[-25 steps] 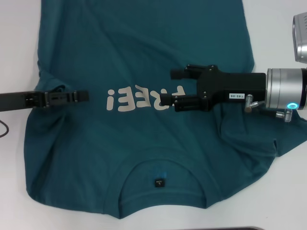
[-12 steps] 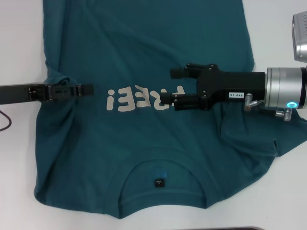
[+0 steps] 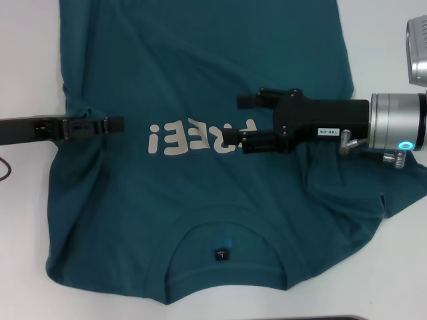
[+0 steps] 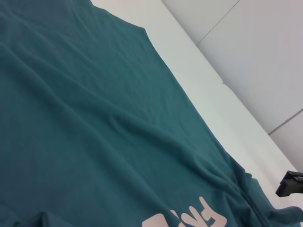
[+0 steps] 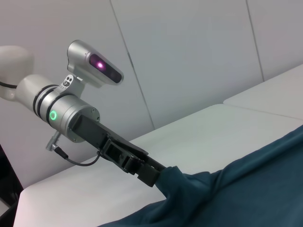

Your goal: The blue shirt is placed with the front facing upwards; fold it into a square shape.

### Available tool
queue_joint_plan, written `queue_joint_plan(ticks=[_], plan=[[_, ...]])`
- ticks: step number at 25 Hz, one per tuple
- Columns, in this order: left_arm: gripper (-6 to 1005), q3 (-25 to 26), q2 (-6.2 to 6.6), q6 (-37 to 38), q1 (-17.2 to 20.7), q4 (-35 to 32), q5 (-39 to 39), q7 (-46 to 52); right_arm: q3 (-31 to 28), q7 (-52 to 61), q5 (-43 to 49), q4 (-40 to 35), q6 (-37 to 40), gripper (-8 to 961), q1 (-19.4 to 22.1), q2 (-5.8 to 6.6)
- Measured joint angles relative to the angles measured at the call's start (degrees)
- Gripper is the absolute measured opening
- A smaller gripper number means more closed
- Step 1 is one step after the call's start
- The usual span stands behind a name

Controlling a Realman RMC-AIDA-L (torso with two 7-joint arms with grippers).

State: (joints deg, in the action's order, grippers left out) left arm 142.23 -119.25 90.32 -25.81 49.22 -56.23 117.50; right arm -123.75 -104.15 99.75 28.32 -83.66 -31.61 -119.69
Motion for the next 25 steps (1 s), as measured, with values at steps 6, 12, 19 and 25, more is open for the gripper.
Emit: queue_joint_plan(ticks=[6,12,19,25], plan=[[848,-0.1,0.27,0.49,0.1,0.0,0.03,-0.6,0.0,0.0,0.0,0.05,0.09,908,-0.04,0.0],[846,-0.1,0.26,0.01,0.41,0.0,0.06,-0.65,0.0,0.0,0.0,0.07,0.09,908,-0.04,0.0],[846,0.52,0.33,-1.0,1.88,2.51,0.08,-1.28,0.0,0.01,0.0,0.1,0.08,908,-0.1,0.0],[847,0.69,0.34,-4.06,3.39,4.31,-0.12,-1.55,0.0,0.01,0.0,0.16,0.08,908,-0.2,-0.07]])
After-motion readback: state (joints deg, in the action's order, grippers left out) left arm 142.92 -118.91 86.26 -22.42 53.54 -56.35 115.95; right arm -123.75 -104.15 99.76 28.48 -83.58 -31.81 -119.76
